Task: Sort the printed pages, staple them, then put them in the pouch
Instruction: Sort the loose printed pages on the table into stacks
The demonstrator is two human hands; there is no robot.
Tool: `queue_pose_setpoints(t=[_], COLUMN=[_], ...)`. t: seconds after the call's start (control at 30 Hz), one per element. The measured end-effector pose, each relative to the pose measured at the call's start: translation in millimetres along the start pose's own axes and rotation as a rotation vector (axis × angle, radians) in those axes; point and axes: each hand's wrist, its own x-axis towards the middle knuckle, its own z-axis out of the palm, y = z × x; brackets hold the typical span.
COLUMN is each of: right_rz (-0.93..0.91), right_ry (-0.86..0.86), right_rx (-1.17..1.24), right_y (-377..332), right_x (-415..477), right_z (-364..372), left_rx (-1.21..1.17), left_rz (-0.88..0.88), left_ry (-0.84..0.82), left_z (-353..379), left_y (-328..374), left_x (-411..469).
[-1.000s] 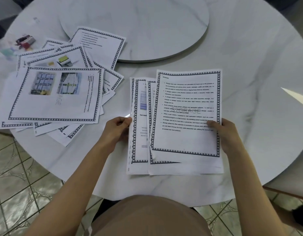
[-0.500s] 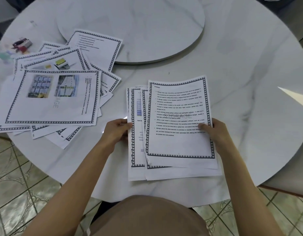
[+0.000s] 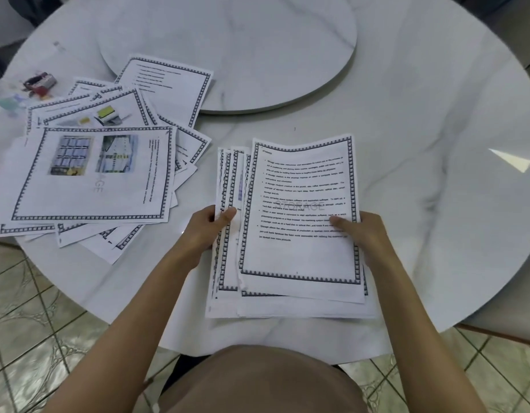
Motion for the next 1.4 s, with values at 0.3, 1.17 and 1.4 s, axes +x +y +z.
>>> queue_pose_setpoints(t=[0.3, 1.17, 1.4], right_rz=[-0.065, -0.014, -0.078], right_ry=[0.072, -0.040, 0.078], right_rx=[-0.049, 0.188, 0.159], right_y=[-2.0, -3.2, -7.4], right_x=[-5.5, 3.9, 19.8], right_z=[-1.2, -37.0, -73.5], left_rx=[0.045, -0.163, -0.119], left_rz=[0.015, 0.015, 0.026], left_ry=[0.003, 0.140, 0.192], left_z=[-1.3, 8.3, 2.5], left_y=[-4.1, -8.9, -9.0], left_x=[-2.9, -1.5, 1.6])
